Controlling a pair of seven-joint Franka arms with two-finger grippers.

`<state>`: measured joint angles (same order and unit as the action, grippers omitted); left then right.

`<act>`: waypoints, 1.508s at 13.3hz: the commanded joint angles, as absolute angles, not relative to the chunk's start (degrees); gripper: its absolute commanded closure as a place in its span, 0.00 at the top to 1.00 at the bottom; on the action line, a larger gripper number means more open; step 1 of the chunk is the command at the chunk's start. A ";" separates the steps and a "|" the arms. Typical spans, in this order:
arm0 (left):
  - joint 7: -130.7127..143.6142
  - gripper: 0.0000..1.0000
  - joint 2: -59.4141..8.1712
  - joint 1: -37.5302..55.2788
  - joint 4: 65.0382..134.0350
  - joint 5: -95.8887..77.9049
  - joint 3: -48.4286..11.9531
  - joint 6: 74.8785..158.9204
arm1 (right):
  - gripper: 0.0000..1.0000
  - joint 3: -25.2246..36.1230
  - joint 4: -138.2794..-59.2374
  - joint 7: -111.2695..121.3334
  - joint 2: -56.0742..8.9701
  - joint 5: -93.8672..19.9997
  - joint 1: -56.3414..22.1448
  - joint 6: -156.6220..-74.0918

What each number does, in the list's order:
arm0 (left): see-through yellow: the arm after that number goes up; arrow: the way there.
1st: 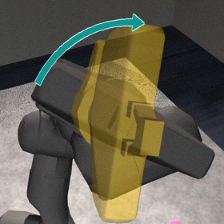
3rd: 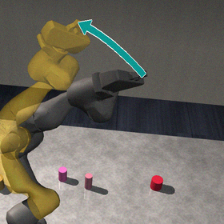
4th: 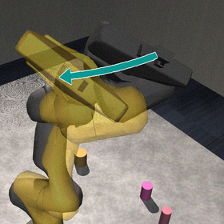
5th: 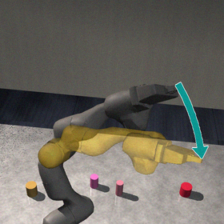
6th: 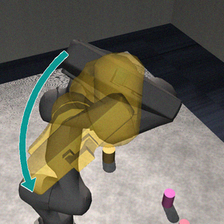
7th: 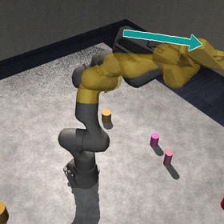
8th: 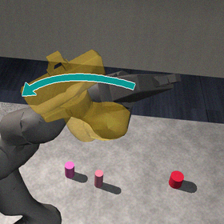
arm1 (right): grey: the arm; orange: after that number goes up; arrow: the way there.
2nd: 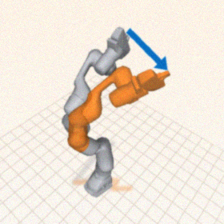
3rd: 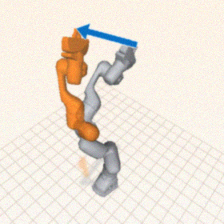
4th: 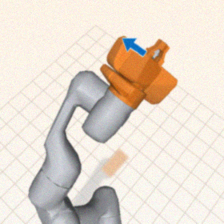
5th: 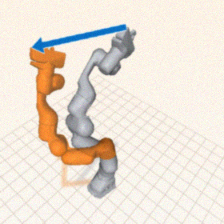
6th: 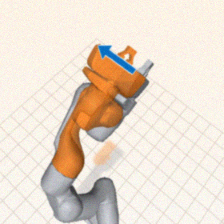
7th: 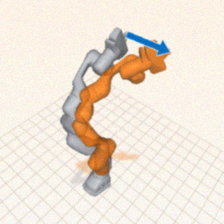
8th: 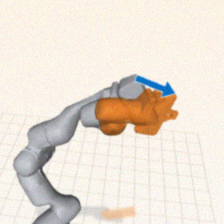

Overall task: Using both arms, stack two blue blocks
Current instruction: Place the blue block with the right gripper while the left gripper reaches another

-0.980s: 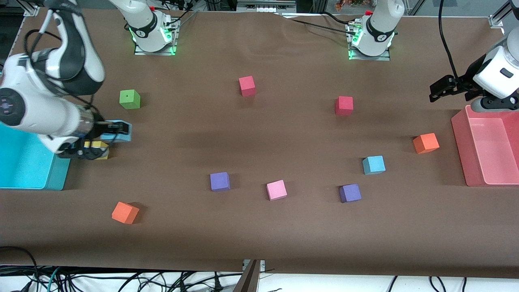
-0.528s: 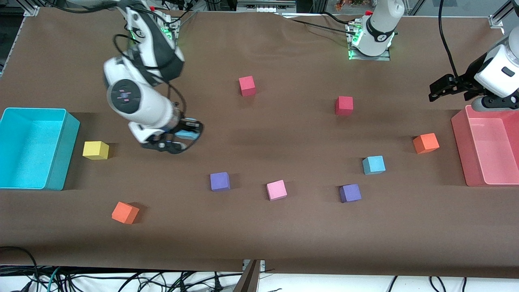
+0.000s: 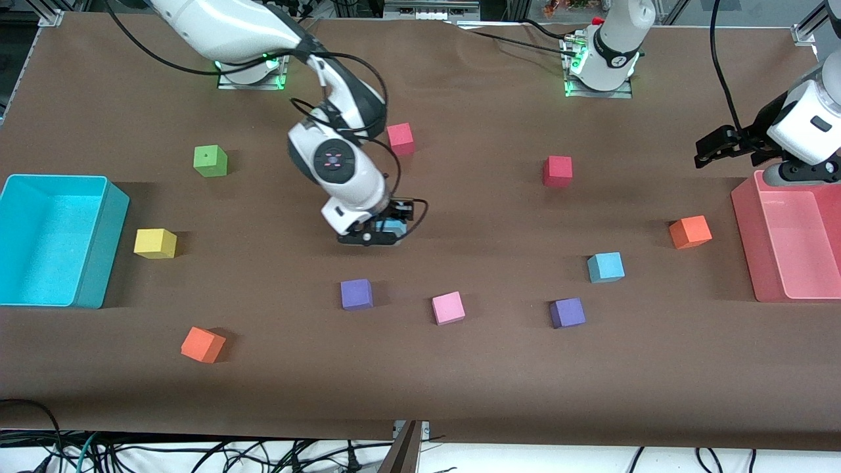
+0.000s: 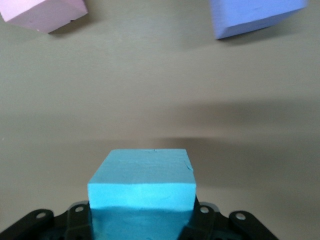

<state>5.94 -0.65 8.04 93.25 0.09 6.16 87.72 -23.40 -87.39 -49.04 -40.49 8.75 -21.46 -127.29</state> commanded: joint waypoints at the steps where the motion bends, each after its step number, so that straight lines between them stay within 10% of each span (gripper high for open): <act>1: 5.10 1.00 -2.10 8.17 92.64 -0.35 6.85 89.11 | 0.26 -23.29 -81.30 -53.87 -46.40 12.65 -24.77 -126.74; 15: 4.92 1.00 -11.78 10.46 93.43 1.84 6.68 98.09 | 0.30 -22.94 -80.77 -57.39 -52.64 19.33 -26.46 -134.56; 17: 4.57 1.00 -13.87 10.46 94.21 2.20 6.68 99.04 | 0.98 -22.94 -80.77 -57.92 -52.65 19.42 -26.46 -134.82; 20: 4.30 1.00 -14.50 10.37 96.59 1.85 6.68 100.99 | 1.00 -23.11 -80.77 -57.83 -52.30 19.34 -26.54 -134.82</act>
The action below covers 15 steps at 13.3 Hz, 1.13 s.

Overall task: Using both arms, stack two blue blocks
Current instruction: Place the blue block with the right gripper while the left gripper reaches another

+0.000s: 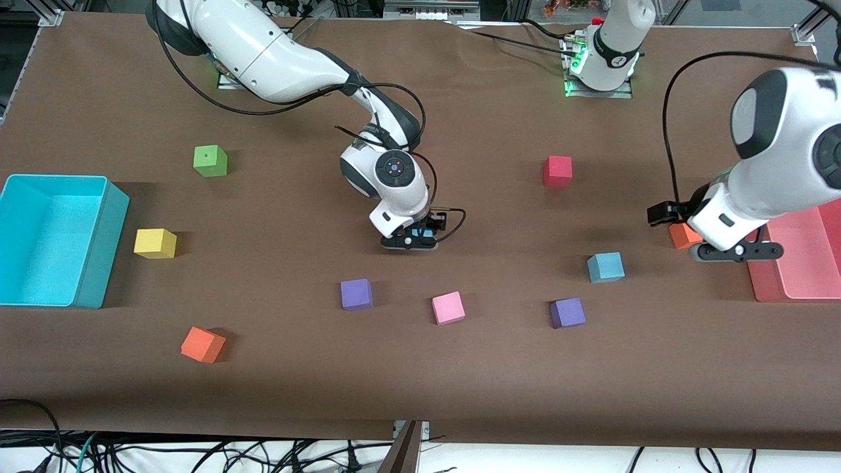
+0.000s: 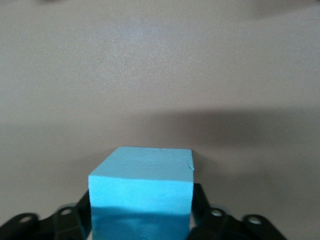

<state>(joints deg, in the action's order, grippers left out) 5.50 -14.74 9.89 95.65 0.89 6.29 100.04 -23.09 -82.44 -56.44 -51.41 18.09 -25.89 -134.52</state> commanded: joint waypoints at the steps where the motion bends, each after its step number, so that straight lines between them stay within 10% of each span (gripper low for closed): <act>1: 4.74 1.00 -14.94 10.37 96.77 1.67 6.68 101.33 | 1.00 -23.20 -80.77 -57.57 -52.12 19.34 -26.54 -134.74; 15: 5.01 1.00 -28.12 12.57 108.45 -7.37 6.59 132.78 | 1.00 -25.92 -81.56 -46.78 -38.25 18.20 -22.60 -120.16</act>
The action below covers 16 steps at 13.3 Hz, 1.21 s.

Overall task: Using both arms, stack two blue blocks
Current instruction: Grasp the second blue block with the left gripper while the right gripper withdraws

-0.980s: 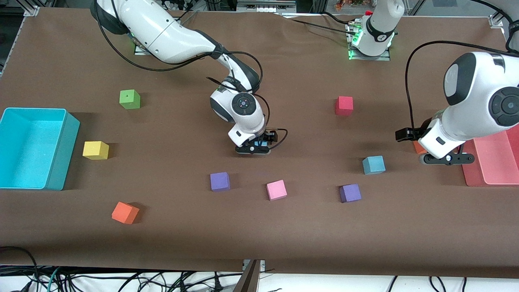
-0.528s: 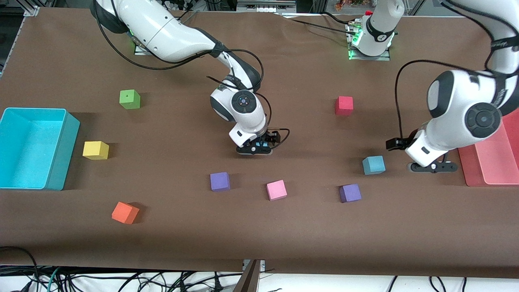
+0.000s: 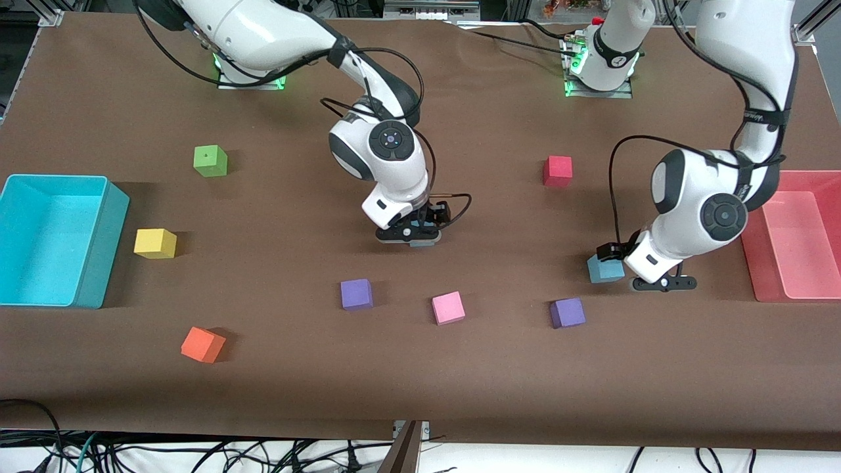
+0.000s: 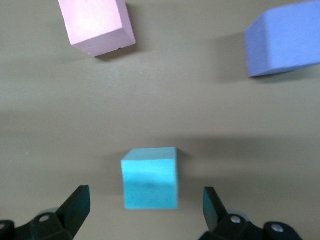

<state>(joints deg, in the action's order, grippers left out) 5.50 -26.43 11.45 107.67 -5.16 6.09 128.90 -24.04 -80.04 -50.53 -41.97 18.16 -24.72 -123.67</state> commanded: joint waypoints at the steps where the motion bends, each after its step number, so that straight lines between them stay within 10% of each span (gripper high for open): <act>1: 5.01 1.00 -29.00 12.57 108.63 -7.56 6.59 134.11 | 1.00 -26.01 -82.61 -43.97 -36.32 16.63 -21.89 -119.10; 6: 4.40 1.00 -29.88 12.57 108.54 -7.56 6.68 135.35 | 1.00 -23.39 -93.84 -20.52 -26.30 -4.46 -18.81 -123.03; 13: 4.13 0.99 -31.73 12.57 108.63 -7.30 6.77 138.43 | 1.00 -22.85 -115.39 16.20 -20.83 -35.54 -16.52 -151.24; 15: 3.96 0.85 -31.90 12.57 108.63 -6.86 6.86 138.43 | 1.00 -22.85 -117.33 29.81 -21.35 -46.79 -16.52 -153.89; 16: 2.91 0.61 -31.82 12.57 108.63 -6.86 6.94 138.34 | 1.00 -22.85 -118.20 36.93 -21.88 -52.07 -16.52 -155.29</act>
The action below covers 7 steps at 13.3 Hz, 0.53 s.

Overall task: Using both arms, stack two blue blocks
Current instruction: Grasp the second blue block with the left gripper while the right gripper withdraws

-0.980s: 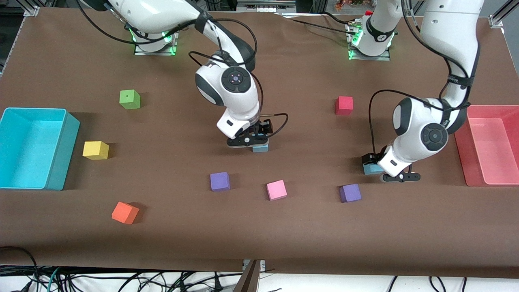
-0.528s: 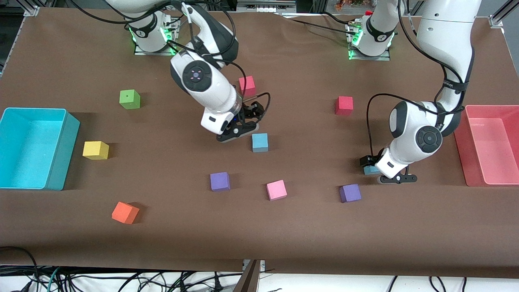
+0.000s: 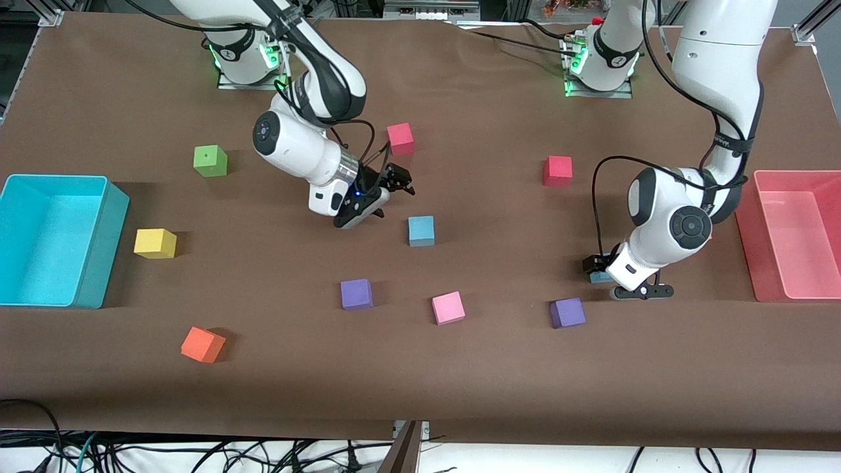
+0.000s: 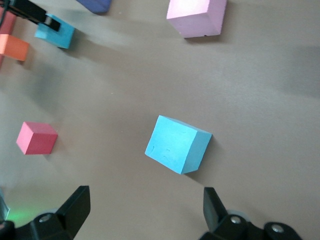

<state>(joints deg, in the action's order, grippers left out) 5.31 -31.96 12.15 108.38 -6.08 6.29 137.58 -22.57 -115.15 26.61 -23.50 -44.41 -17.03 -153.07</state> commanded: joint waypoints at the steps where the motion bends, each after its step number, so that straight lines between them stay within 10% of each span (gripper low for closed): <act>1: 0.73 0.39 -31.82 12.57 108.63 -6.86 7.29 138.17 | 1.00 -22.85 -118.91 45.01 -22.67 -56.90 -16.61 -157.22; 3: -1.40 0.05 -31.73 12.57 108.63 -6.77 7.47 138.08 | 1.00 -22.85 -119.53 58.91 -24.34 -66.92 -16.96 -159.16; 7: -5.70 0.00 -27.62 12.57 108.46 -6.68 8.09 135.46 | 1.00 -22.85 -119.01 83.69 -28.56 -84.93 -17.75 -163.30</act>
